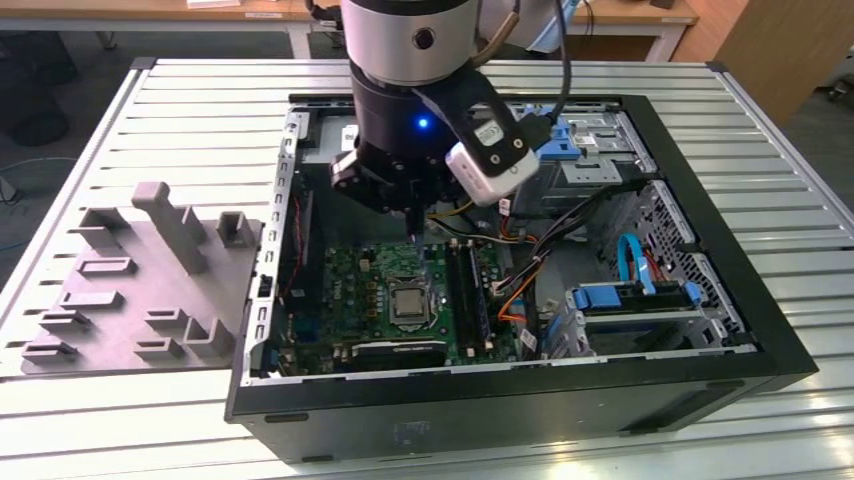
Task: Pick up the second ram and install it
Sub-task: 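Insert the second ram into the second slot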
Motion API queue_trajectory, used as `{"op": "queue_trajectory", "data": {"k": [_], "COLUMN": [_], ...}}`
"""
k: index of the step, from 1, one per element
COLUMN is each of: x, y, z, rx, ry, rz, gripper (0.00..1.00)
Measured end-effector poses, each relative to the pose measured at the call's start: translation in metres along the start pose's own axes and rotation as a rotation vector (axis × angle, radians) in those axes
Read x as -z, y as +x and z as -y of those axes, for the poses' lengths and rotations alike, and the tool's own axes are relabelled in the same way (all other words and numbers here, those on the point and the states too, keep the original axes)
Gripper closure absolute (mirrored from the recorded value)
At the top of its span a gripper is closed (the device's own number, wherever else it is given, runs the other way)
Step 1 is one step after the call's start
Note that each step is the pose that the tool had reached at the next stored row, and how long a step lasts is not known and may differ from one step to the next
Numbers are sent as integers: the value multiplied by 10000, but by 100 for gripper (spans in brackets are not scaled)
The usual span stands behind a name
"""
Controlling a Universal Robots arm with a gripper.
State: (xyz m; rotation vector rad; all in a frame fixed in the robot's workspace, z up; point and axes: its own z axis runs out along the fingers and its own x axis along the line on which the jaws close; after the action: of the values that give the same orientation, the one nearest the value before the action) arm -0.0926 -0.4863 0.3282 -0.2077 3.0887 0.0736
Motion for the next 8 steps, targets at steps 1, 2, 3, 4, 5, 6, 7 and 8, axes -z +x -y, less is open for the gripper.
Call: {"op": "queue_trajectory", "data": {"k": [1,2,3,4,5,6,7,8], "x": [-1,-2,-3,-4,-5,-6,-6,-6], "y": [0,0,0,0,0,0,0,0], "z": [0,0,0,0,0,0,-1,-1], "rx": [-181,-359,-539,-730,-894,-1033,-1113,-1151], "ry": [10,18,28,36,45,51,54,57], "rz": [8,16,23,32,39,45,49,50], "gripper": [88,88,88,88,88,88,88,88]}}
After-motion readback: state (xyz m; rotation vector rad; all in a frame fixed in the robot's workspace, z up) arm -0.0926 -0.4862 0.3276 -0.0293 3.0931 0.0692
